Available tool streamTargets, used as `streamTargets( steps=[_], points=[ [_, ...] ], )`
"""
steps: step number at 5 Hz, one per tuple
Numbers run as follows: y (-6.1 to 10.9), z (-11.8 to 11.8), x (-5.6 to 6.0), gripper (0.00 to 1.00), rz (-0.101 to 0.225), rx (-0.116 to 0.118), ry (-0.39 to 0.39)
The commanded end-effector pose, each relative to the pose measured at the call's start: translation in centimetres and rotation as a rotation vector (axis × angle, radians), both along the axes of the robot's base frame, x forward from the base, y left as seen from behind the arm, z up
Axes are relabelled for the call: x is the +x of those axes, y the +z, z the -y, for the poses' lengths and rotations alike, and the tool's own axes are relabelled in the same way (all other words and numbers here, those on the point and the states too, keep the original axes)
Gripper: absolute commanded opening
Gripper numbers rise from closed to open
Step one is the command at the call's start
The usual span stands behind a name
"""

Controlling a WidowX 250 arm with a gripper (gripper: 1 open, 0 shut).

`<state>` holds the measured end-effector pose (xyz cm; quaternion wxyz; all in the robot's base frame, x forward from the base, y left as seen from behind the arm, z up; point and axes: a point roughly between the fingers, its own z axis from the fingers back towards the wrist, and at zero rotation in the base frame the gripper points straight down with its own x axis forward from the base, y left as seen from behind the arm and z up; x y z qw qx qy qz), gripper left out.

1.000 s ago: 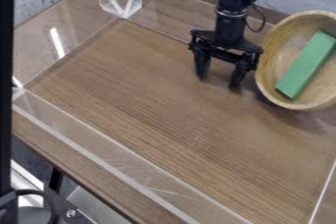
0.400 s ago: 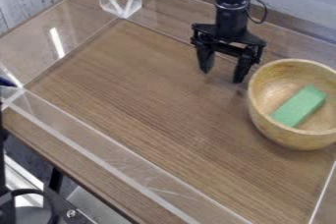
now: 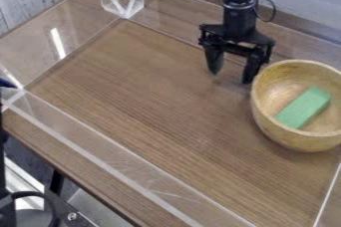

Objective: Remove the green block from inside the brown bowl and put it on the table

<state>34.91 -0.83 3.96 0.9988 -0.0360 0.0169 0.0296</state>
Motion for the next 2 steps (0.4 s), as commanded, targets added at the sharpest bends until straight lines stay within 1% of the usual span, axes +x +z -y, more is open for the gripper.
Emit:
streamTargets(
  steps=[1, 2],
  points=[
    [3.2, 0.8, 2.0, 1.0, 0.088, -0.014, -0.027],
    [2.3, 2.1, 1.6, 1.0, 0.087, -0.008, -0.047]
  ],
)
